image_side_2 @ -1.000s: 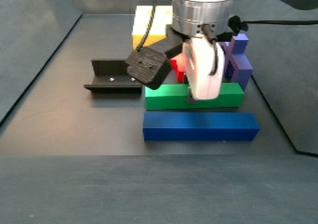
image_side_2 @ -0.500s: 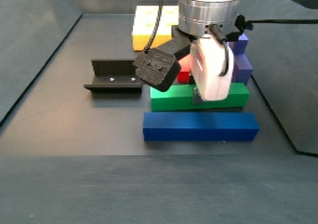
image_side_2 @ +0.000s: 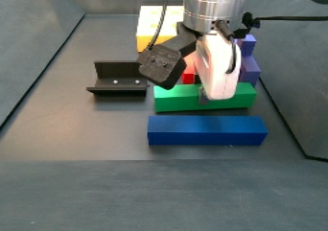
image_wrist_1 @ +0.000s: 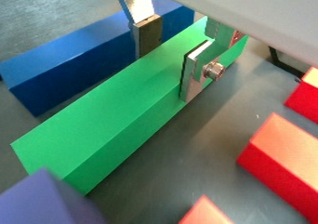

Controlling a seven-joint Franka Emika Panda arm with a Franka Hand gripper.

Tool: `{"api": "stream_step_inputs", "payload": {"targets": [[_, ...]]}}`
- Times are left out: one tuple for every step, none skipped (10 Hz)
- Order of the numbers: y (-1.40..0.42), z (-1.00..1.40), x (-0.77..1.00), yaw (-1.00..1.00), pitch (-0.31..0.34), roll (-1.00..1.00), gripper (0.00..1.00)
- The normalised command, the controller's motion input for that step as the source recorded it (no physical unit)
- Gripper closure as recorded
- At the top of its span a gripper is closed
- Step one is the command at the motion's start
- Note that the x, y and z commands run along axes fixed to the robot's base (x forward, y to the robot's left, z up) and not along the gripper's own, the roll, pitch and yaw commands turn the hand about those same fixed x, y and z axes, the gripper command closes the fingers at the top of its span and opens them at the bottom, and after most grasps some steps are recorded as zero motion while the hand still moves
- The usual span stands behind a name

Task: Pick up the green object. Move up. Move to above the board. Insert the green object.
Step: Pick up the green object, then move up, then move to above the board.

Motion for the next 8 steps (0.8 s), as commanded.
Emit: {"api": "stream_step_inputs", "payload": {"targets": [[0.0, 0.0, 0.0, 0.0, 0.0, 0.0, 1.0], [0.0, 0.0, 0.0, 0.0, 0.0, 0.0, 1.0], [0.0, 0.0, 0.0, 0.0, 0.0, 0.0, 1.0], [0.0, 0.83, 0.0, 0.0, 0.0, 0.0, 1.0], [0.0, 0.86, 0.08, -0.03, -0.031, 0.01, 1.0], [0.0, 0.56, 0.0, -0.02, 0.004, 0.01, 1.0], [0.01, 0.25, 0.02, -0.02, -0.016, 0.02, 1.0], [0.0, 1.4, 0.0, 0.0, 0.0, 0.0, 1.0]]}}
